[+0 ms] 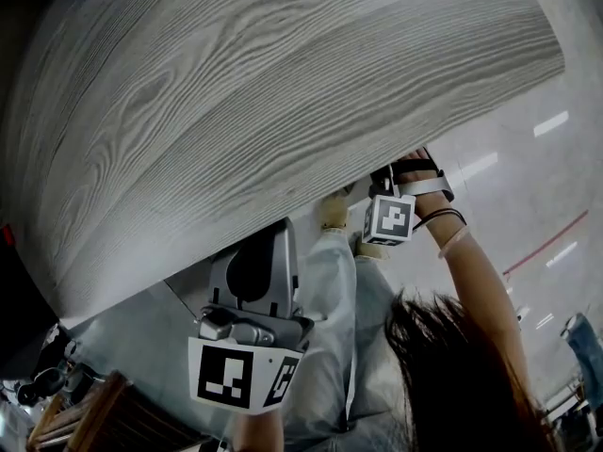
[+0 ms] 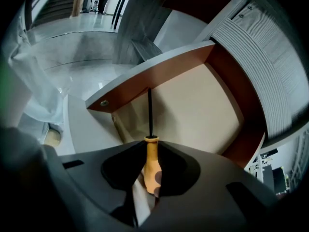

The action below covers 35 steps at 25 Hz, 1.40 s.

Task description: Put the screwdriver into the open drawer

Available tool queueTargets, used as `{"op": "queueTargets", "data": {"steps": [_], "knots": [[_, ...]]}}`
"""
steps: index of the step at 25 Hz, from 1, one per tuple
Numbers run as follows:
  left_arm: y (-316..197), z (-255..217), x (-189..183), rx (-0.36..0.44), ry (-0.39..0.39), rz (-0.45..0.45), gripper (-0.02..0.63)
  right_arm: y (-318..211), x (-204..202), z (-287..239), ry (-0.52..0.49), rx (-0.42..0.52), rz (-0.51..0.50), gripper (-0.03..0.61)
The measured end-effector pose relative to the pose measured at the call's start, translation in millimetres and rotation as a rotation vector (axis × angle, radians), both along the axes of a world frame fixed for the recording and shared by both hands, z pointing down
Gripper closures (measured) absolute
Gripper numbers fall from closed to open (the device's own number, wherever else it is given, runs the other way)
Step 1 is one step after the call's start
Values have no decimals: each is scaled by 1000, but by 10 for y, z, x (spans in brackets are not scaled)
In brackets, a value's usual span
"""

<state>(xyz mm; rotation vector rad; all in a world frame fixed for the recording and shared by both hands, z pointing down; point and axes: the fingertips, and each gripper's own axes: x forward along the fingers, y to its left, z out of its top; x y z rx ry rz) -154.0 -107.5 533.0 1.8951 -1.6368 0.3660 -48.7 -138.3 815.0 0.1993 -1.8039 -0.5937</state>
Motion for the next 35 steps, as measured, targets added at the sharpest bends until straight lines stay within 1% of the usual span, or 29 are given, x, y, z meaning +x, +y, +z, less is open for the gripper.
{"op": "queueTargets", "data": {"steps": [9, 18, 24, 31, 35], "knots": [[-15, 12, -30, 1, 4, -4, 597, 16, -8, 30, 20, -18, -3, 491], [-52, -19, -22, 10, 1, -1, 597, 78, 28, 88, 35, -56, 11, 488], [-20, -65, -3, 15, -1, -2, 597, 61, 18, -82, 18, -32, 20, 477], [13, -121, 51, 32, 2, -2, 597, 85, 13, -172, -8, -30, 37, 477], [51, -159, 85, 41, 1, 1, 597, 123, 62, -214, 0, -22, 48, 477]]}}
